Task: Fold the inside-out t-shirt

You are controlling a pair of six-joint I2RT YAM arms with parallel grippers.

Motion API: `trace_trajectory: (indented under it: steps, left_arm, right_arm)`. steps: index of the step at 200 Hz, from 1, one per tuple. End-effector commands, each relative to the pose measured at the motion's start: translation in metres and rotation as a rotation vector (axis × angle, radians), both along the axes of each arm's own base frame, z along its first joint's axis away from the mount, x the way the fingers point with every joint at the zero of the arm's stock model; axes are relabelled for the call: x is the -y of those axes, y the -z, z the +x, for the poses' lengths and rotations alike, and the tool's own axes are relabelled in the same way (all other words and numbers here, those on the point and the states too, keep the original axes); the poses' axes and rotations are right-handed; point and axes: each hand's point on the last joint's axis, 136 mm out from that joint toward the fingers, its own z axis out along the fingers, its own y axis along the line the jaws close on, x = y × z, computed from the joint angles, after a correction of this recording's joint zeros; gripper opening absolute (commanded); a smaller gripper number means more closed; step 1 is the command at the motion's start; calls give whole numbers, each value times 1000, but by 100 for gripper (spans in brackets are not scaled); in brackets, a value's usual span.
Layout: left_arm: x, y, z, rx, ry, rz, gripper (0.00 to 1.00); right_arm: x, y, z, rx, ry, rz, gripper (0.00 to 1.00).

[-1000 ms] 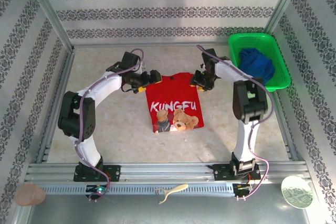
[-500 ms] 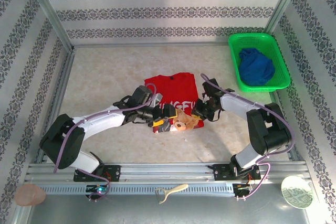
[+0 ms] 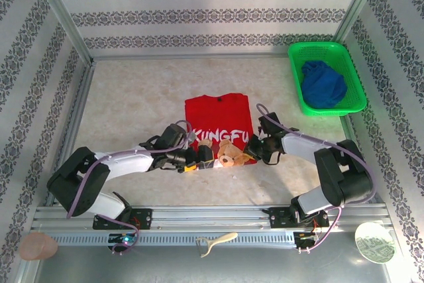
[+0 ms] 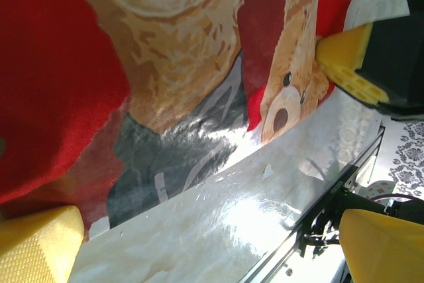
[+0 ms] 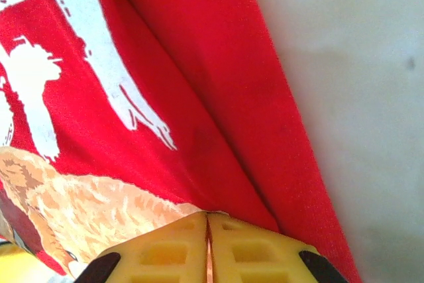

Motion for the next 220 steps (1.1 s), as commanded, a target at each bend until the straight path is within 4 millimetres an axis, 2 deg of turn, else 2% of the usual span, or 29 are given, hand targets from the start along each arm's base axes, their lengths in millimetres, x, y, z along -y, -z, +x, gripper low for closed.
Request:
trace_trajectory:
  steps: [1, 15, 22, 45, 54, 59, 70, 82, 95, 101, 113, 127, 144, 157, 167, 190, 220]
  left_arm:
    - [-12, 5, -12, 3, 16, 55, 100]
    - [-12, -13, -9, 39, 18, 47, 100]
    - [-13, -26, -5, 75, 14, 52, 100]
    - [-25, -74, 23, 198, -20, 85, 99]
    - [-35, -88, 39, 242, -52, 114, 99]
    - [-40, -94, 48, 268, -71, 125, 99]
    - [-52, -106, 70, 309, -118, 138, 99]
    - [-73, -108, 100, 319, -208, 149, 100]
    - [-89, -108, 133, 316, -280, 127, 100]
    - [-94, -105, 146, 311, -297, 130, 100]
    - [-101, -100, 170, 301, -311, 139, 100]
    - [-94, -97, 195, 306, -281, 132, 100]
    - [-82, -93, 219, 291, -236, 113, 100]
    - [-72, -91, 230, 272, -208, 95, 100]
    - [-69, -93, 235, 275, -201, 84, 100]
    - [-69, -93, 235, 282, -189, 89, 100]
    - [-70, -89, 228, 274, -171, 103, 100]
  right_arm:
    - [17, 22, -48, -154, 35, -81, 12]
    - [15, 11, -51, -137, 42, -56, 12]
    - [14, -2, -45, -105, 43, -47, 12]
    - [18, -60, -15, 65, 25, -67, 13]
    - [25, -82, 0, 128, 15, -102, 18]
    - [30, -91, 6, 154, 8, -129, 25]
    - [40, -113, 27, 215, -3, -189, 52]
    - [53, -130, 50, 264, -8, -260, 75]
    - [62, -140, 77, 292, -1, -300, 97]
    - [64, -145, 92, 311, 2, -302, 99]
    - [64, -145, 120, 323, 0, -288, 98]
    - [57, -140, 151, 326, -33, -264, 98]
    - [54, -123, 181, 299, -75, -286, 89]
    - [52, -104, 198, 266, -100, -294, 81]
    - [51, -93, 207, 245, -108, -285, 73]
    - [47, -74, 218, 216, -108, -256, 63]
    - [38, -50, 220, 162, -107, -219, 57]
